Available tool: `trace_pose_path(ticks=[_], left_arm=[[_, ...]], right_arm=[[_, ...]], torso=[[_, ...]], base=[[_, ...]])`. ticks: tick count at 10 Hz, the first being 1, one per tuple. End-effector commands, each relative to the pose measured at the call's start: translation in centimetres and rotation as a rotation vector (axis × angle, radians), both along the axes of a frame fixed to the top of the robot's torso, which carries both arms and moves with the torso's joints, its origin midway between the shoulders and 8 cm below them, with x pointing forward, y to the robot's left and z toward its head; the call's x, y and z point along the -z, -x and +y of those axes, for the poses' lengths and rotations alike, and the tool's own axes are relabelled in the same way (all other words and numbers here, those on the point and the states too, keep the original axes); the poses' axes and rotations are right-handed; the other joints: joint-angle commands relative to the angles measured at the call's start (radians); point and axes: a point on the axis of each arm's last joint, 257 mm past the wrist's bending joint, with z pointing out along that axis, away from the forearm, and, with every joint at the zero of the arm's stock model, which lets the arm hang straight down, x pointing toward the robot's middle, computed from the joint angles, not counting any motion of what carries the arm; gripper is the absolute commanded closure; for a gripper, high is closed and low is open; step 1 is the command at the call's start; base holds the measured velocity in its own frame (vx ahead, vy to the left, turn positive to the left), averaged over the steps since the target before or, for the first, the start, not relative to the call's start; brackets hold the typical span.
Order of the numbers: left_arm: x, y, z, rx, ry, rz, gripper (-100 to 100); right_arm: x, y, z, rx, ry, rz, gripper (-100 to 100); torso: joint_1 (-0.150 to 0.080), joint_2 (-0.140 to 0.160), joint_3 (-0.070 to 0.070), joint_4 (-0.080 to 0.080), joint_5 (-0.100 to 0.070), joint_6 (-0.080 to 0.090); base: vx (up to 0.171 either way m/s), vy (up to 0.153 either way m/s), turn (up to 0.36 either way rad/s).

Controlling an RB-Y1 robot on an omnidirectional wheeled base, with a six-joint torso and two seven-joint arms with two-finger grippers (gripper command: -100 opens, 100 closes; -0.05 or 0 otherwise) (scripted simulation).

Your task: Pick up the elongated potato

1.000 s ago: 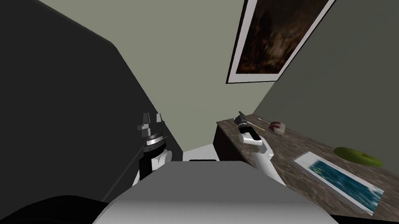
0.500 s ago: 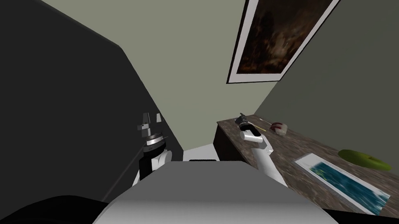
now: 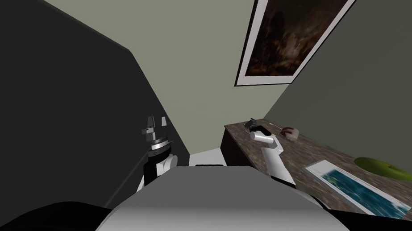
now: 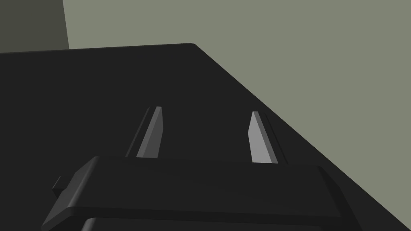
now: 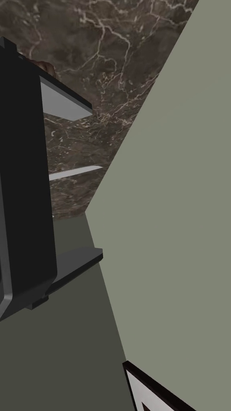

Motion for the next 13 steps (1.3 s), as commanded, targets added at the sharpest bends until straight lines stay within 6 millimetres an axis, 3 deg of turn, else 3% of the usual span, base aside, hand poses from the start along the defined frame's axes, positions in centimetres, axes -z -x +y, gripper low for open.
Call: trace_pose_path(ticks=[1, 2, 3, 4, 9, 13], left_arm=[[0.0, 0.0, 0.0, 0.0, 0.0, 0.0, 0], [0.0, 0.0, 0.0, 0.0, 0.0, 0.0, 0], [0.0, 0.0, 0.0, 0.0, 0.0, 0.0, 0], [0.0, 0.0, 0.0, 0.0, 0.0, 0.0, 0], [0.0, 0.0, 0.0, 0.0, 0.0, 0.0, 0], [0.0, 0.0, 0.0, 0.0, 0.0, 0.0, 0]], right_arm=[[1.7, 0.1, -0.8, 0.02, -0.049, 0.046, -100], [1.7, -0.2, -2.0, 0.046, -0.107, 0.048, -100], [3.0, 0.1, -2.1, 0.052, -0.124, 0.086, -100], [3.1, 0.1, -2.1, 0.052, -0.125, 0.089, -100], [5.8, 0.1, -5.1, 0.139, -0.339, 0.163, -100], [8.0, 0.8, -5.4, 0.171, -0.431, 0.23, -100]], torso=[[0.0, 0.0, 0.0, 0.0, 0.0, 0.0], [0.0, 0.0, 0.0, 0.0, 0.0, 0.0], [0.0, 0.0, 0.0, 0.0, 0.0, 0.0], [0.0, 0.0, 0.0, 0.0, 0.0, 0.0], [0.0, -0.001, 0.0, 0.0, 0.0, 0.0], [0.001, -0.001, -0.001, 0.0, 0.0, 0.0]], base=[[-0.014, -0.02, 0.034], [-0.011, -0.026, 0.05], [-0.007, -0.023, 0.033], [-0.004, -0.01, -0.007], [-0.008, -0.022, 0.037], [-0.002, -0.017, 0.022]])
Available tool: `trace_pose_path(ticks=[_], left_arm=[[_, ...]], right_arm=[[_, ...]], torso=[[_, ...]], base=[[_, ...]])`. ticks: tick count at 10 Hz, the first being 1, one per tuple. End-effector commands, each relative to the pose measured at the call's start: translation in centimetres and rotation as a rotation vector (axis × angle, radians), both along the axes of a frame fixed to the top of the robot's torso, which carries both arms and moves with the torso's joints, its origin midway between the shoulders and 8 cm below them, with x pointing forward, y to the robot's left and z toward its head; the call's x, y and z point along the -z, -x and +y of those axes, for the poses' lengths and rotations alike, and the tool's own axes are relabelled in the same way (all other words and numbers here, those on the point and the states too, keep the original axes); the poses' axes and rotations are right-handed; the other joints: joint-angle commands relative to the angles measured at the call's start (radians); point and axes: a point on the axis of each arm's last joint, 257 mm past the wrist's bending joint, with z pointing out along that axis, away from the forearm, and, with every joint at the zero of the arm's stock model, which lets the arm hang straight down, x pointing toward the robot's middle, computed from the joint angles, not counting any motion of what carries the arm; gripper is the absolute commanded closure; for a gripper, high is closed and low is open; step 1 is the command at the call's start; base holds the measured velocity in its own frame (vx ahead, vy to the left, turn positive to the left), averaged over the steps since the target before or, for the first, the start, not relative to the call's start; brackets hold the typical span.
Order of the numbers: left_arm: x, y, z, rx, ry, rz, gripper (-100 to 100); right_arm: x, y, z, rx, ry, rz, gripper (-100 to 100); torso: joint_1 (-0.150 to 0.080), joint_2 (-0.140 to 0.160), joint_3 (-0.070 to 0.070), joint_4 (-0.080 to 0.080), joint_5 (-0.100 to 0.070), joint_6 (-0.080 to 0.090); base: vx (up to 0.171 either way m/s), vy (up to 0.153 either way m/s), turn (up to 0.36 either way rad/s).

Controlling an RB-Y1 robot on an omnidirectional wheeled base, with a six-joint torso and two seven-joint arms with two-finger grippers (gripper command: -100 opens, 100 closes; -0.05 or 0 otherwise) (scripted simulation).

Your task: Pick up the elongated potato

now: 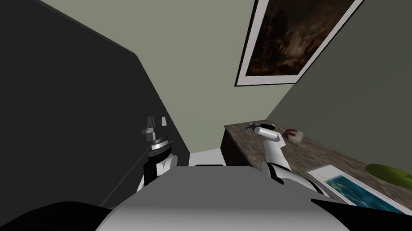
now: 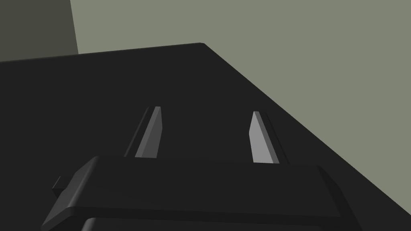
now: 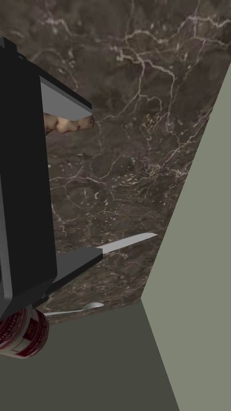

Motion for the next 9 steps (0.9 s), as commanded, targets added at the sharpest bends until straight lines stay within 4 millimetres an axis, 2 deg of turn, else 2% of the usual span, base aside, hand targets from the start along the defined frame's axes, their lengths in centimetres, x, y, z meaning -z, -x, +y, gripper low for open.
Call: trace_pose_path(ticks=[1, 9], left_arm=[[0.0, 0.0, 0.0, 0.0, 0.0, 0.0, 0], [0.0, 0.0, 0.0, 0.0, 0.0, 0.0, 0]], right_arm=[[0.7, 0.1, -0.5, 0.031, -0.078, 0.021, -100], [4.9, 1.8, -0.2, 0.117, -0.371, 0.149, -100]], torso=[[0.0, 0.0, 0.0, 0.0, 0.0, 0.0], [0.0, 0.0, 0.0, 0.0, 0.0, 0.0]], base=[[-0.004, -0.025, 0.038], [0.003, -0.024, 0.02]])
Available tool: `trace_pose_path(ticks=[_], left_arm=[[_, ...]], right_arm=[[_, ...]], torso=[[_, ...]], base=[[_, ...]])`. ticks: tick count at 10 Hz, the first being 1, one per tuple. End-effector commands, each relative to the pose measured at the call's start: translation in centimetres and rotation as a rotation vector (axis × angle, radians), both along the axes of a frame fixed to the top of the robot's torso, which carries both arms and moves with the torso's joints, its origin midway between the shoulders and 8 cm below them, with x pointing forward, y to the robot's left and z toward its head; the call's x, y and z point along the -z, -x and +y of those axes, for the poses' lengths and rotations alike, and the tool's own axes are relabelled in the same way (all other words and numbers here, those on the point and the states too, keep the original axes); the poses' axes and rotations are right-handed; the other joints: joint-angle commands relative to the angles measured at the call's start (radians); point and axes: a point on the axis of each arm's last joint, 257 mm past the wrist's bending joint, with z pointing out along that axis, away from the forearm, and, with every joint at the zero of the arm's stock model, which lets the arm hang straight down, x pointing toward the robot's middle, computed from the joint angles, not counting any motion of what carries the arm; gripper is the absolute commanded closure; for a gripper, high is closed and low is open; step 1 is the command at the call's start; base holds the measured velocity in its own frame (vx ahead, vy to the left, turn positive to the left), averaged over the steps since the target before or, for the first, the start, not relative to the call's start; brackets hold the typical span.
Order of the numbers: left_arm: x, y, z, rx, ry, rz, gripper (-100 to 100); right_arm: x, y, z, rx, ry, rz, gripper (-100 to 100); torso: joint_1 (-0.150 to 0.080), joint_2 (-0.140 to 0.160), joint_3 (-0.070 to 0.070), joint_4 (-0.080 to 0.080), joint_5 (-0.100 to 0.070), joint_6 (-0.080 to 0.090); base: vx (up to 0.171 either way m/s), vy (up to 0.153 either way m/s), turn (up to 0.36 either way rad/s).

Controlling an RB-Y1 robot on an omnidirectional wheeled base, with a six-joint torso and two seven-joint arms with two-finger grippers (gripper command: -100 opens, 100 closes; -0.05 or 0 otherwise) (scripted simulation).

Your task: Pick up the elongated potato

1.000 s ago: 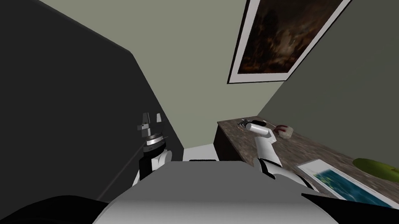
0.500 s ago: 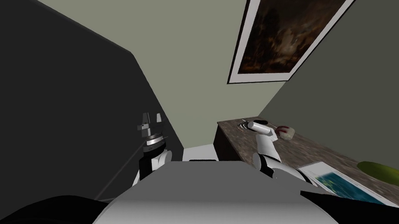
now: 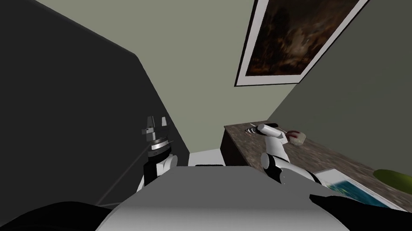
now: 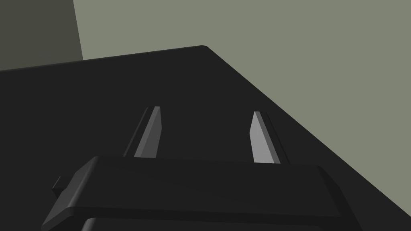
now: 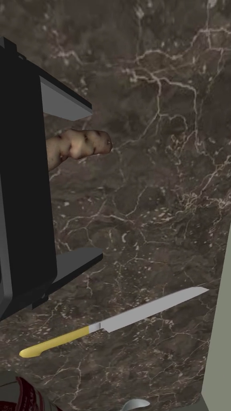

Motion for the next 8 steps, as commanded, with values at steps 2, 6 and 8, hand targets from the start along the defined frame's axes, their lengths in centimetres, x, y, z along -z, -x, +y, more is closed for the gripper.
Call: trace_pose_path(ticks=[2, 6, 8], left_arm=[[0.0, 0.0, 0.0, 0.0, 0.0, 0.0, 0], [0.0, 0.0, 0.0, 0.0, 0.0, 0.0, 0], [0.0, 0.0, 0.0, 0.0, 0.0, 0.0, 0]], right_arm=[[1.2, 0.6, 0.6, 0.024, -0.101, 0.04, -100], [2.5, 1.3, 2.1, 0.055, -0.259, 0.092, -100], [3.1, 1.6, 2.7, 0.063, -0.308, 0.113, -100]], torso=[[0.0, 0.0, 0.0, 0.0, 0.0, 0.0], [0.0, 0.0, 0.0, 0.0, 0.0, 0.0], [-0.001, -0.001, -0.001, 0.0, 0.0, 0.0]], base=[[0.006, -0.023, 0.013], [0.011, -0.03, 0.014], [0.019, -0.03, 0.007]])
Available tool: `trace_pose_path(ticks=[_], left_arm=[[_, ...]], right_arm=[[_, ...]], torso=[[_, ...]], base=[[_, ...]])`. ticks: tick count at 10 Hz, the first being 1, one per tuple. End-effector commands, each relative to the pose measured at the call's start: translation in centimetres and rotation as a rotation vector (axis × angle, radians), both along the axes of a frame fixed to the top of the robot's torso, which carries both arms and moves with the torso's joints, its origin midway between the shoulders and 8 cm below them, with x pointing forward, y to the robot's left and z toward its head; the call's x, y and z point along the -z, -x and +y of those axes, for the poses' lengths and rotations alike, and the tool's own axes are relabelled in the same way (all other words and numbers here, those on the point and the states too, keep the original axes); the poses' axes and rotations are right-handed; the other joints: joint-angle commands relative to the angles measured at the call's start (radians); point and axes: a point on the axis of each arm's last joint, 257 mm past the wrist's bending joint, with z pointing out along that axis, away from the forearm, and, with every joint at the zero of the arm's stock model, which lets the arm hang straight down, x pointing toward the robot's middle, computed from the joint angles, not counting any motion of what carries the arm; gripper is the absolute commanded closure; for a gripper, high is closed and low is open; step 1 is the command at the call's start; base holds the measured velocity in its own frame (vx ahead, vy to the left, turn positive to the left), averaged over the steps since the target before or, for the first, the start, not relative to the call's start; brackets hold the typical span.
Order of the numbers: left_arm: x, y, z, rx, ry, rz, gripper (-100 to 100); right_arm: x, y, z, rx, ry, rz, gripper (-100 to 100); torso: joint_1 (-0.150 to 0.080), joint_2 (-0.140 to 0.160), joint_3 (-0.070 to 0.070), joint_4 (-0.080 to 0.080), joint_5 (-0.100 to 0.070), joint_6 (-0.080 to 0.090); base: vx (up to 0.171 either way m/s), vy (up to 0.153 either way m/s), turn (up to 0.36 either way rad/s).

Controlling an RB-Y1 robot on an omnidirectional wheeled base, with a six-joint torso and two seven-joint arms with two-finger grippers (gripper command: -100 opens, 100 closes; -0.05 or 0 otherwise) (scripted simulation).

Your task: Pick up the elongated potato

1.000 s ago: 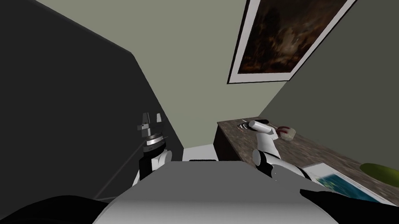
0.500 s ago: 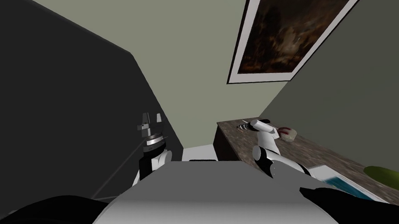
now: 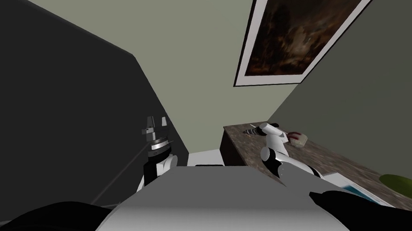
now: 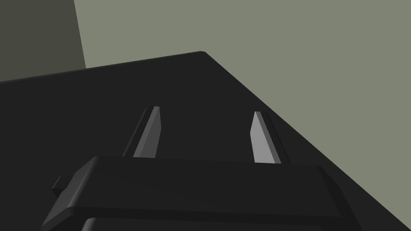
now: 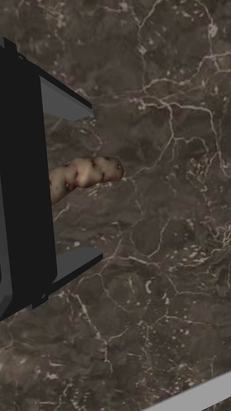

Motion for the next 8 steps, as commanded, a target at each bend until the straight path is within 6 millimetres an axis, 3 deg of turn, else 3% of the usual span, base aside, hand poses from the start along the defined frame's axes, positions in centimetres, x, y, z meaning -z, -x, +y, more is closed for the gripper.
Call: trace_pose_path(ticks=[1, 5, 6, 7, 8], left_arm=[[0.0, 0.0, 0.0, 0.0, 0.0, 0.0, 0], [0.0, 0.0, 0.0, 0.0, 0.0, 0.0, 0], [0.0, 0.0, 0.0, 0.0, 0.0, 0.0, 0], [0.0, 0.0, 0.0, 0.0, 0.0, 0.0, 0], [0.0, 0.0, 0.0, 0.0, 0.0, 0.0, 0]], right_arm=[[0.4, 0.2, 0.6, 0.006, -0.048, 0.017, -100], [1.0, 0.5, 1.7, 0.013, -0.115, 0.04, -100], [1.0, 0.6, 1.8, 0.013, -0.121, 0.043, 0], [1.8, 0.9, 2.0, -0.007, -0.119, 0.044, -100], [2.2, 1.1, 2.2, -0.017, -0.119, 0.045, -100]], torso=[[0.0, 0.0, 0.0, 0.0, 0.0, 0.0], [0.0, 0.0, 0.0, 0.0, 0.0, 0.0], [0.001, 0.001, 0.0, 0.0, 0.0, 0.0], [0.002, 0.001, 0.001, 0.0, 0.0, 0.0], [0.003, -0.002, -0.001, 0.0, 0.001, 0.001]], base=[[0.009, -0.022, 0.001], [0.01, -0.021, 0.003], [0.0, 0.0, 0.0], [0.072, 0.023, -0.146], [0.124, 0.041, -0.166]])
